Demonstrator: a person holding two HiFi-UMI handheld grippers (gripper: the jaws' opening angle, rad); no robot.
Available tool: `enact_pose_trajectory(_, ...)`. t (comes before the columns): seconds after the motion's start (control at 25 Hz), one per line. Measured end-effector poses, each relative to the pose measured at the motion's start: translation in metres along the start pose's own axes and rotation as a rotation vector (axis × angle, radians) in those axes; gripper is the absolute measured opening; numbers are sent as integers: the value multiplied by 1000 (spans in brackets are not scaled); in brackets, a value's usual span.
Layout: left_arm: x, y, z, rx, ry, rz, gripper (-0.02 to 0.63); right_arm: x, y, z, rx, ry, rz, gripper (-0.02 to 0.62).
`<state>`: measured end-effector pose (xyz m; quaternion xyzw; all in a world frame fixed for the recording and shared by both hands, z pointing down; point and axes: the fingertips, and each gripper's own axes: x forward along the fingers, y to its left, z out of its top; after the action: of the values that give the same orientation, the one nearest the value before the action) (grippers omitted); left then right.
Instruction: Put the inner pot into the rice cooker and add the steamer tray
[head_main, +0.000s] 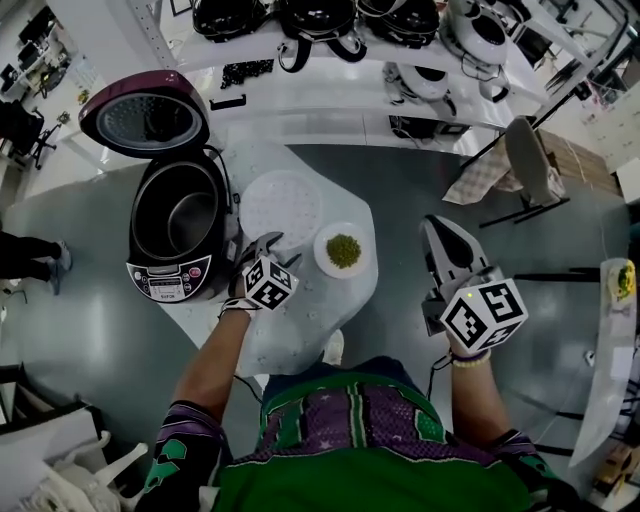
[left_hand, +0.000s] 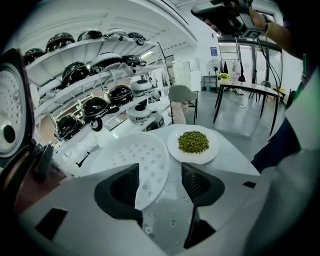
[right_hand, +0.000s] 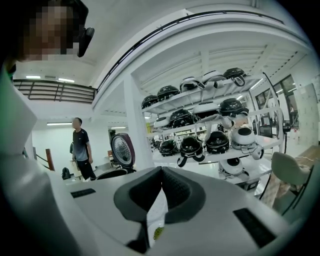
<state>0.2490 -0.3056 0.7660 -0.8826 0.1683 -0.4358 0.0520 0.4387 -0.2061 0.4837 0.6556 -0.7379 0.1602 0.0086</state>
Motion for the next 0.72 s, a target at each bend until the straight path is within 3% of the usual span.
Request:
enact_pose_trajectory(0.32, 28, 2, -11, 62, 62, -8, 285, 8, -10, -5, 9, 11, -8, 6)
enact_pose_trajectory(0.72, 46, -3, -23, 140, 132, -20, 175, 7, -17, -14, 21, 28, -16, 6)
